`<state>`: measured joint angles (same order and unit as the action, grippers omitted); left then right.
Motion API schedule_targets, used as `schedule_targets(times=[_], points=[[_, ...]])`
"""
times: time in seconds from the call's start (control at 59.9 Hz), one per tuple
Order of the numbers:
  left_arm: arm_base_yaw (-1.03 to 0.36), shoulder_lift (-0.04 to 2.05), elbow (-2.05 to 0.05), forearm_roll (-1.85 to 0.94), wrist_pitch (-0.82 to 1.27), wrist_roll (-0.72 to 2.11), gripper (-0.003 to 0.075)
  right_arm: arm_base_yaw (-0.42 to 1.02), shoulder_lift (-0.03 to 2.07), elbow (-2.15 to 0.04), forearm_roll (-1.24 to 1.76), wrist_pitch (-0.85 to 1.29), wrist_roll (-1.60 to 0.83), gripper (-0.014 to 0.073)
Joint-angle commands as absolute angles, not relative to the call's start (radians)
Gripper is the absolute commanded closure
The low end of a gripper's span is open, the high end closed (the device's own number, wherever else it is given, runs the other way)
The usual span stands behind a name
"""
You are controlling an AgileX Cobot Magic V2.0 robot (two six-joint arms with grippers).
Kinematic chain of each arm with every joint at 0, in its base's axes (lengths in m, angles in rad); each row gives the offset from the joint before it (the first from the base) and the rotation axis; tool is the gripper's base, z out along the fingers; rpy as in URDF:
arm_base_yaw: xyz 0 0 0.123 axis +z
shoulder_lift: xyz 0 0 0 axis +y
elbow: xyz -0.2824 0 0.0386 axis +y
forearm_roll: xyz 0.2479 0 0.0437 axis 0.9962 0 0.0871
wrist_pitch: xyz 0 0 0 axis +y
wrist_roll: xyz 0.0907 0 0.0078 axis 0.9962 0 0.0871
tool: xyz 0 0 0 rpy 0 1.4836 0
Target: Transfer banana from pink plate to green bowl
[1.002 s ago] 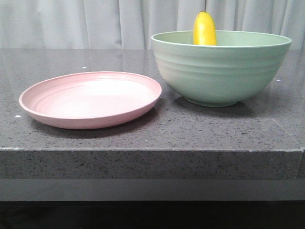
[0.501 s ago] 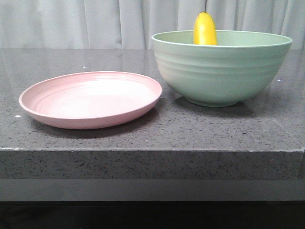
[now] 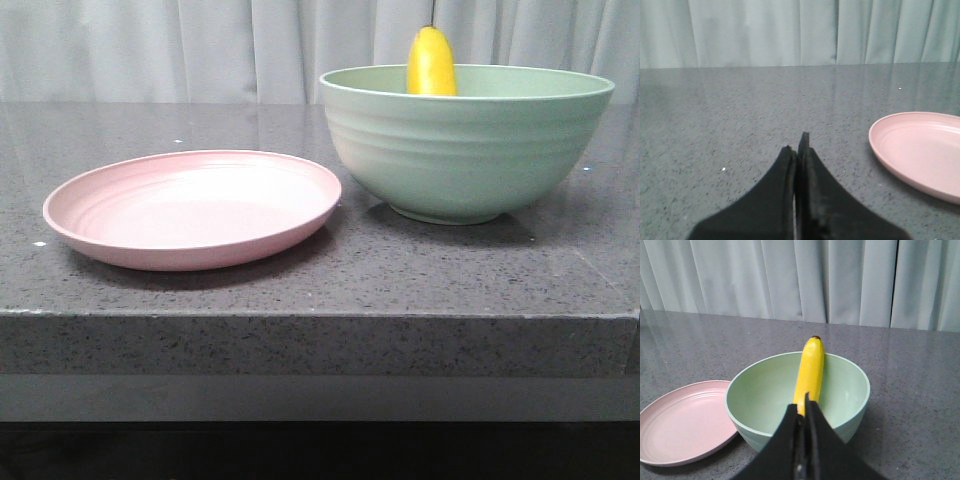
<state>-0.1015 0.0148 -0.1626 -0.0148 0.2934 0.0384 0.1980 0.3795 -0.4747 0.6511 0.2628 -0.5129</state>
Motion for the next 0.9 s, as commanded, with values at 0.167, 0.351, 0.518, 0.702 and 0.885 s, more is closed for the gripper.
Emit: schedule_targets(times=[0.167,0.351,0.518,0.702,0.885], points=[[-0.029,-0.018,-0.046,-0.014,0.162,0.036,0.0741,0.192,0.383,-0.501,0.661,0.211,-0.521,0.0681],[-0.029,-0.026,0.010,-0.034,0.081,0.036,0.0741,0.192,0.383,-0.501,0.661,0.219,-0.521,0.0681],[-0.029,-0.024,0.010,-0.047,0.077,0.036,0.0741,0.192,0.384,-0.501,0.661,0.225,-0.521,0.0681],[-0.029,-0.024,0.010,-0.047,0.077,0.036,0.0741,0.192,0.384,-0.501,0.661,0.225,-0.521,0.0681],[-0.029,-0.024,0.010,-0.047,0.077,0.036,0.0741,0.192,0.384,-0.501,0.661,0.225,-0.521,0.0681]])
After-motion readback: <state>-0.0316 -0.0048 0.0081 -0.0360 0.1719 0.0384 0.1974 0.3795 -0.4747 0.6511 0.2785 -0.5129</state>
